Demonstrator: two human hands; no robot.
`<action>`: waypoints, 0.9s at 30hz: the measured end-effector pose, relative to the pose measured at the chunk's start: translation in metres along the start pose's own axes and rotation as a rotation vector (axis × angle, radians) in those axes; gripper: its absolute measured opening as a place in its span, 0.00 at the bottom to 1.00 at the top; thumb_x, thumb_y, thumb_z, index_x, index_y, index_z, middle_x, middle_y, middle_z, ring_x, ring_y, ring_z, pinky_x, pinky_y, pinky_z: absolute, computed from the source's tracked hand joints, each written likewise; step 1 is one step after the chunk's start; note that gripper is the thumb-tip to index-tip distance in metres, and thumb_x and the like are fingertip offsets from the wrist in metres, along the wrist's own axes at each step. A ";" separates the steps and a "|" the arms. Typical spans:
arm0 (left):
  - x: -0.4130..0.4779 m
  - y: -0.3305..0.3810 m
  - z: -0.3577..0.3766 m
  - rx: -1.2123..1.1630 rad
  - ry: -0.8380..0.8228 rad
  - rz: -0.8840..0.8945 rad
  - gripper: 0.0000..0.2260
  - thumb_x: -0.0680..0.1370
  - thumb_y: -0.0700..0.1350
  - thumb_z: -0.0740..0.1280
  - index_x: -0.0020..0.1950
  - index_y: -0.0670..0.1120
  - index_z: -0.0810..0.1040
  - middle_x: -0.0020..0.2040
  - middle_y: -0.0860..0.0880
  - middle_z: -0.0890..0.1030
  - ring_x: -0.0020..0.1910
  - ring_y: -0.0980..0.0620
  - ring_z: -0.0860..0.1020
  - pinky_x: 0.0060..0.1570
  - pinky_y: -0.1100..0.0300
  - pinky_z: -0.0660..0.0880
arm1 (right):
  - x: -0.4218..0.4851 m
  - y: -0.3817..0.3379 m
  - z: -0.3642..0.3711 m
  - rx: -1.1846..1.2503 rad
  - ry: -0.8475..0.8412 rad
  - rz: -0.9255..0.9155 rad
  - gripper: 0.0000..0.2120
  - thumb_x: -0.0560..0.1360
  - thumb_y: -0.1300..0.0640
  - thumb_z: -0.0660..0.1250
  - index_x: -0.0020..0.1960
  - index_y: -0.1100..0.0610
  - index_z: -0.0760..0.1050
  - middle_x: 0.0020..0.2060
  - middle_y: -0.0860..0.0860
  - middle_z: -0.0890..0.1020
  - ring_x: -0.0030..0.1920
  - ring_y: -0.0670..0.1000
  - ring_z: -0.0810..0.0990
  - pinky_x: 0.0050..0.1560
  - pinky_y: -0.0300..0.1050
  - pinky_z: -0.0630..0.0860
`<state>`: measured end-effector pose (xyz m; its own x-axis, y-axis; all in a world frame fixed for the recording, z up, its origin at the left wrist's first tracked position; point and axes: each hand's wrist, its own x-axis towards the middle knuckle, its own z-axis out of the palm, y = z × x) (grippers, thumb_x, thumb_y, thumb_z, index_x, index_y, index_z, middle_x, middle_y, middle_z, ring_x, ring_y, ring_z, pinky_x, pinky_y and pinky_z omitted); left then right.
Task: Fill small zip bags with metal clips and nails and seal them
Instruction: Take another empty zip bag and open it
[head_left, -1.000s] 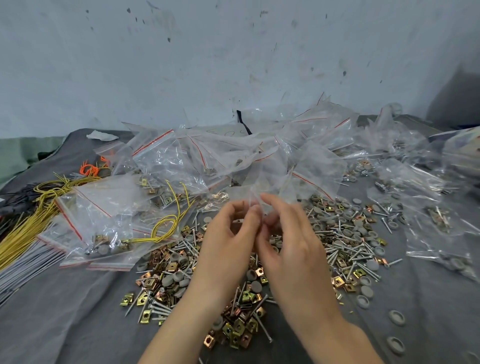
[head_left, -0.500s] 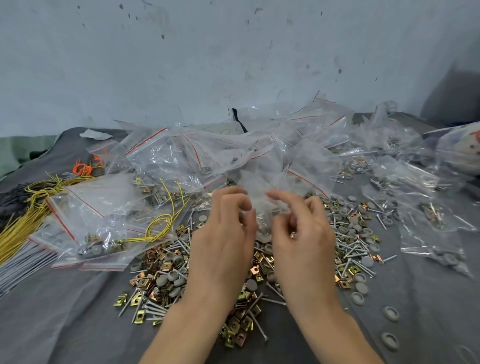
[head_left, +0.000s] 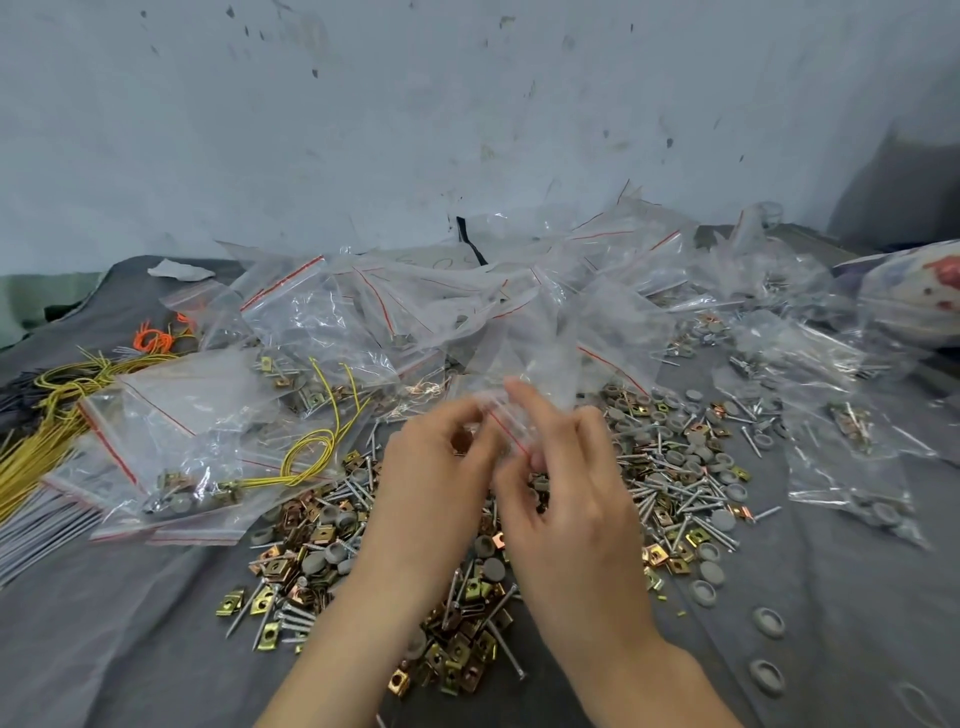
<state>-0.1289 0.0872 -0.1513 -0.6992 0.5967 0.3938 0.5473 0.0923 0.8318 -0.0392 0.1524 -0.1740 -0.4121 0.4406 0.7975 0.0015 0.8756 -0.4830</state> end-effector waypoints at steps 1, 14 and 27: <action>-0.001 -0.003 0.000 0.109 0.001 0.015 0.08 0.80 0.45 0.67 0.45 0.52 0.84 0.43 0.55 0.84 0.42 0.55 0.81 0.45 0.53 0.77 | -0.002 0.000 -0.001 -0.004 -0.030 -0.031 0.20 0.79 0.60 0.62 0.70 0.52 0.72 0.46 0.46 0.67 0.40 0.43 0.70 0.40 0.39 0.74; -0.001 -0.005 -0.003 -0.299 -0.162 -0.138 0.17 0.76 0.35 0.70 0.64 0.46 0.78 0.52 0.47 0.84 0.45 0.59 0.82 0.45 0.70 0.75 | -0.017 0.002 -0.006 0.017 -0.150 -0.174 0.20 0.80 0.58 0.62 0.71 0.53 0.66 0.49 0.49 0.74 0.48 0.49 0.76 0.51 0.45 0.77; -0.005 -0.006 -0.015 -0.112 -0.442 -0.041 0.23 0.70 0.62 0.71 0.65 0.66 0.74 0.58 0.69 0.80 0.56 0.68 0.78 0.50 0.78 0.70 | 0.030 0.063 -0.041 0.901 -0.133 0.775 0.13 0.75 0.47 0.67 0.53 0.50 0.84 0.50 0.52 0.86 0.51 0.52 0.85 0.54 0.51 0.83</action>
<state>-0.1359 0.0717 -0.1526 -0.4425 0.8795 0.1750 0.4528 0.0508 0.8902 -0.0139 0.2292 -0.1657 -0.6746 0.7197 0.1640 -0.3260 -0.0911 -0.9410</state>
